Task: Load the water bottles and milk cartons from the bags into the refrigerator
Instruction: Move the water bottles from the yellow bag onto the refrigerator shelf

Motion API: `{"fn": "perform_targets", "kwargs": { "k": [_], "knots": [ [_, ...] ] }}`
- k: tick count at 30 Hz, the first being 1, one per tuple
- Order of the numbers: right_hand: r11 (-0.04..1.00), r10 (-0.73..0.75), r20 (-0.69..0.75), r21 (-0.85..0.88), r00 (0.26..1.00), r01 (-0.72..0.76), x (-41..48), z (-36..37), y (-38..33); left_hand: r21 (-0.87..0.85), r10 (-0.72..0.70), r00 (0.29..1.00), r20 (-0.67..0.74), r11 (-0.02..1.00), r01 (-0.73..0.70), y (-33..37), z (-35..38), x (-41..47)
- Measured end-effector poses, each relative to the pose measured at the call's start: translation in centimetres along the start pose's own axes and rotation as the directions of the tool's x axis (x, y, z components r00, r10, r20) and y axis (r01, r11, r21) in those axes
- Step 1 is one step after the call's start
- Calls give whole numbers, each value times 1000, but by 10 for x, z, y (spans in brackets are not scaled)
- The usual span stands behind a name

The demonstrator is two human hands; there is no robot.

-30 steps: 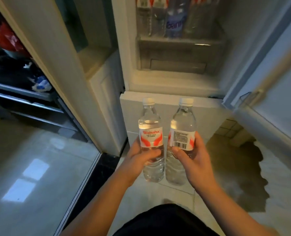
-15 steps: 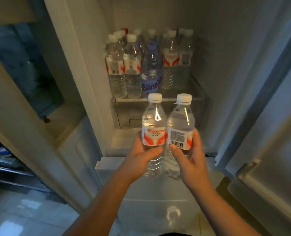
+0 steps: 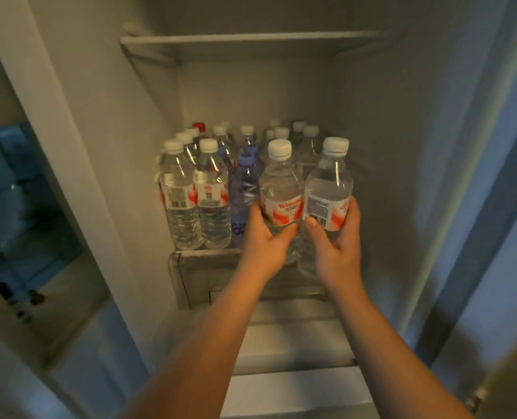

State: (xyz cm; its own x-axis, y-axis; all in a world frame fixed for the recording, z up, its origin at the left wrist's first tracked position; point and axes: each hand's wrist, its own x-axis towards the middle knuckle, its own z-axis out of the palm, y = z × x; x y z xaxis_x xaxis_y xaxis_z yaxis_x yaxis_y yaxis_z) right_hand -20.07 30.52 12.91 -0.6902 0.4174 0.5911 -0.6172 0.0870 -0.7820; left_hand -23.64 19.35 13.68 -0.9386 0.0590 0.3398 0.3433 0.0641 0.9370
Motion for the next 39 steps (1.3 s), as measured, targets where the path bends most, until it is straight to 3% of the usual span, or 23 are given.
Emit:
{"fn": "perform_targets", "kwargs": {
  "k": [5,10,18,26,35,39],
  "knots": [
    [1000,13,2,23,1000,-13,41,0,14,216,51,983,-175,976,-12,-6,16,34],
    [997,70,11,10,997,-70,66,-3,37,373,195,935,-295,925,-76,-17,35,33],
    [990,135,71,-48,988,-132,83,-4,61,436,279,888,-366,894,-101,-28,43,38],
    [979,193,109,-81,975,-185,89,-3,72,558,291,862,-416,830,-11,-29,61,38],
    [947,127,138,-312,982,-78,66,-22,88,632,354,835,-421,775,-10,-34,55,37],
    [925,143,164,-373,976,-73,66,-27,94,580,291,857,-425,815,11,-31,52,39]
  ]
}}
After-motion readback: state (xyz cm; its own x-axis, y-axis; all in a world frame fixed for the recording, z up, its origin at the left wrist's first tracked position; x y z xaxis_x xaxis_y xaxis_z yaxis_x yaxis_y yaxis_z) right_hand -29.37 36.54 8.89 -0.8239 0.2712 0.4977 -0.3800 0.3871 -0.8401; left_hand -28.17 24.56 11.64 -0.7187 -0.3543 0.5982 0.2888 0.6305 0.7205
